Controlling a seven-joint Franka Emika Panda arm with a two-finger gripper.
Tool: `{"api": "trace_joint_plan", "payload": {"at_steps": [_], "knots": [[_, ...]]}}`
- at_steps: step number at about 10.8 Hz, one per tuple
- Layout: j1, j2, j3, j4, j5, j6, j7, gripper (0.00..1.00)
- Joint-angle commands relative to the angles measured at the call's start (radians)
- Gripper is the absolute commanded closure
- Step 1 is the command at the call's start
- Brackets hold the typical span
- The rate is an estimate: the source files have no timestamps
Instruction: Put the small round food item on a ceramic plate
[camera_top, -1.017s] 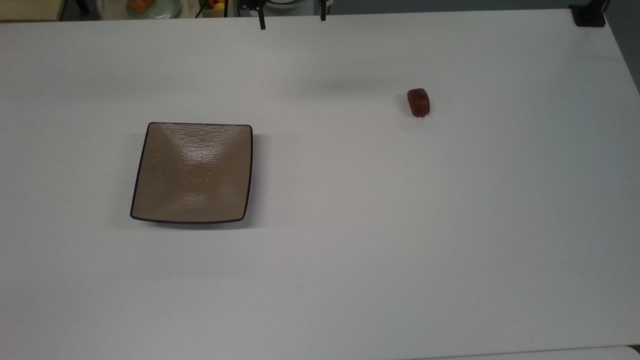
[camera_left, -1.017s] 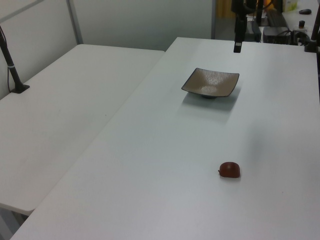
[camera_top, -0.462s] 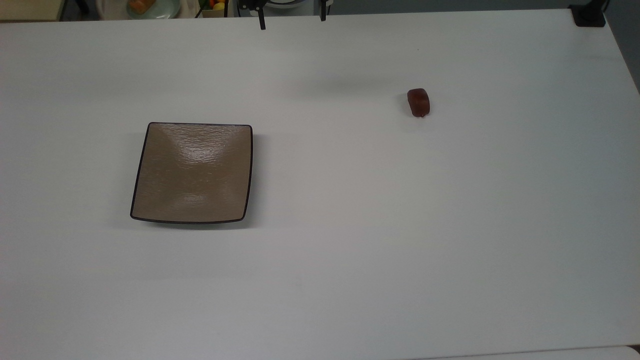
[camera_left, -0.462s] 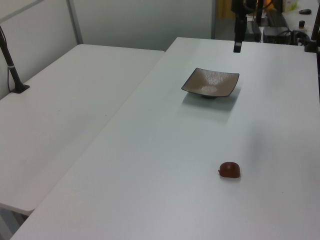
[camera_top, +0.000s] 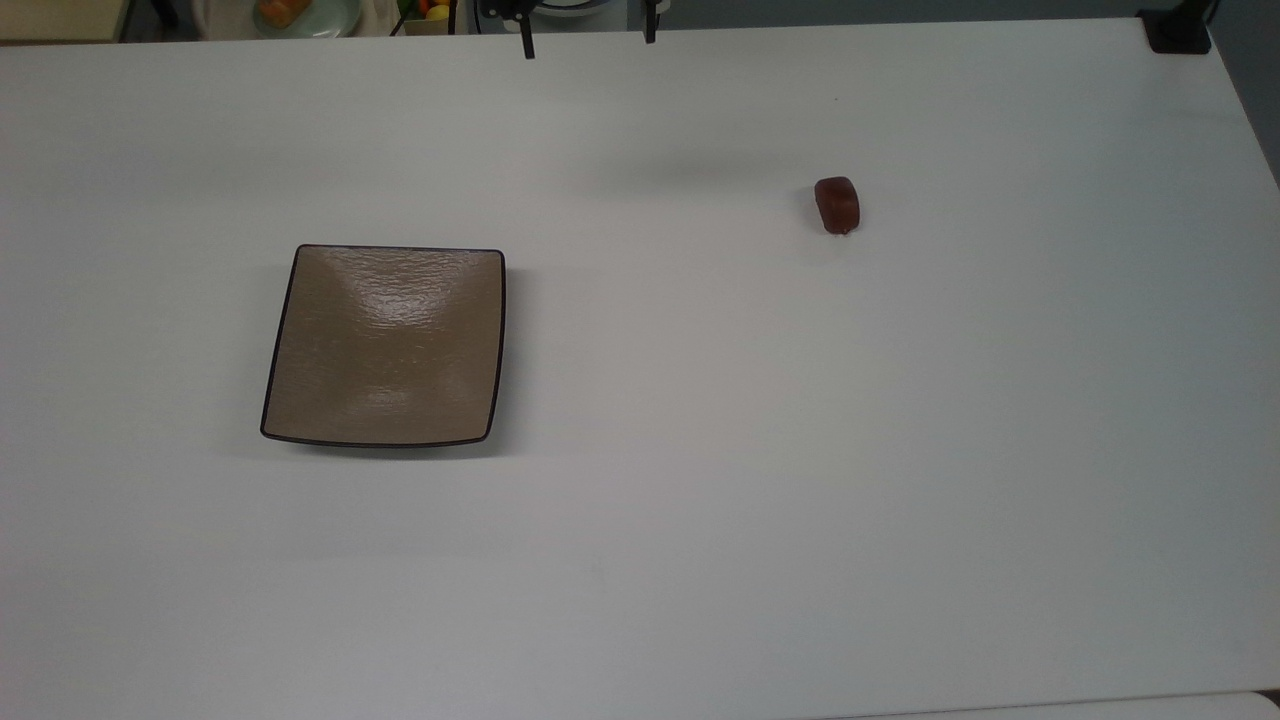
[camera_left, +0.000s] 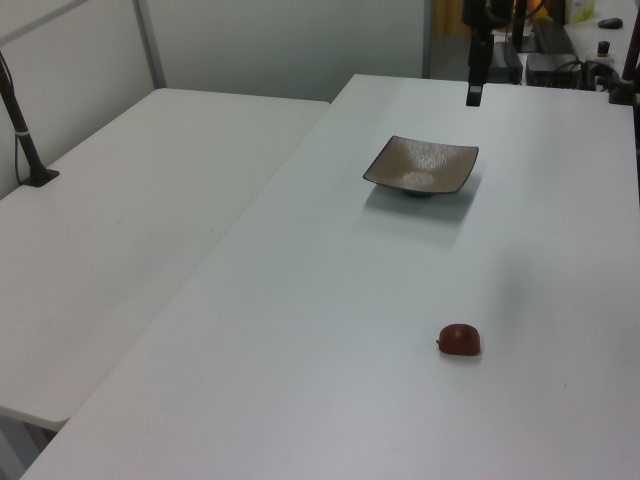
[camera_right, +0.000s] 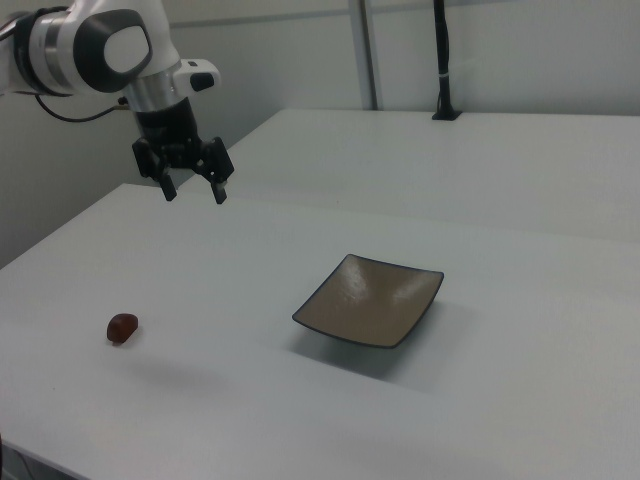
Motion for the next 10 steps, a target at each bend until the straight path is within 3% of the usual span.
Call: {"api": "trace_joint_plan", "payload": {"at_steps": [1,3,10], "knots": [[0.017,-0.012,0.022,-0.027,0.022,0.012,0.024,0.0],[0.017,-0.014,0.071,-0.021,0.02,0.012,0.048,0.0],[0.017,-0.005,0.318,-0.022,0.02,0.022,0.361,0.0]]}}
